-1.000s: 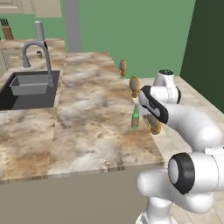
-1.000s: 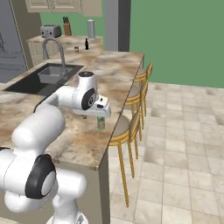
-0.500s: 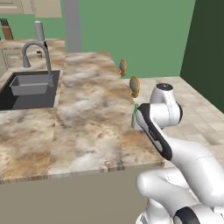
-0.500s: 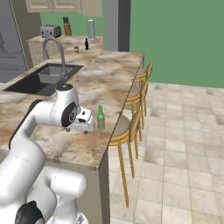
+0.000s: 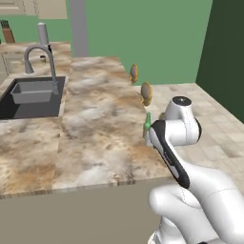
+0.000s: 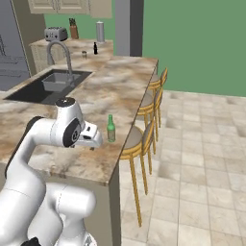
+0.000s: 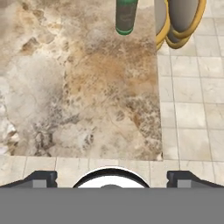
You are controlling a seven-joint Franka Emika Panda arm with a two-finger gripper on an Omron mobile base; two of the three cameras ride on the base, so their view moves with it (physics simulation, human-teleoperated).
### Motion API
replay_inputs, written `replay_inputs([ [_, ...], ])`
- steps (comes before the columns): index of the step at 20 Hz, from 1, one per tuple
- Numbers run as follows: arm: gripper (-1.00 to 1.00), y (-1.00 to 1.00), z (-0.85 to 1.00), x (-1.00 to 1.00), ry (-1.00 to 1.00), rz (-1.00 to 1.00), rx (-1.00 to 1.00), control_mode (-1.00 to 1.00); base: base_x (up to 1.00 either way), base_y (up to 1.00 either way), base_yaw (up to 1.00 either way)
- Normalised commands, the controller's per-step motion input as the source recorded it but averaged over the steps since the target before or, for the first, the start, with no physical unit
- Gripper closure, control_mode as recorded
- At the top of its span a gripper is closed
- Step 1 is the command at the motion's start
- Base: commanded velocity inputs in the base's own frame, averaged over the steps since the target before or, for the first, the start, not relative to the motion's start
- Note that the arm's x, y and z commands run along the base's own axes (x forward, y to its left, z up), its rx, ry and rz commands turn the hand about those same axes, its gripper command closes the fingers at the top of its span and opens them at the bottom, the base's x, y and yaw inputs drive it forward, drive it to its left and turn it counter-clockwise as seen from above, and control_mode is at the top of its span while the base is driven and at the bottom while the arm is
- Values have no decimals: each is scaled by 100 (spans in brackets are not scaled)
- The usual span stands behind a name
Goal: Move the drinks to the dining counter.
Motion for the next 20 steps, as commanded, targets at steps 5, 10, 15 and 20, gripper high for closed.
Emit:
replay_inputs([
  [5,-100,0,0,0,0,0,0,100,-97,11,-5],
  [10,-100,0,0,0,0,0,0,100,-100,86,-7],
  [15,-100,0,0,0,0,0,0,100,-64,100,0],
  [20,-100,0,0,0,0,0,0,100,-23,100,0],
])
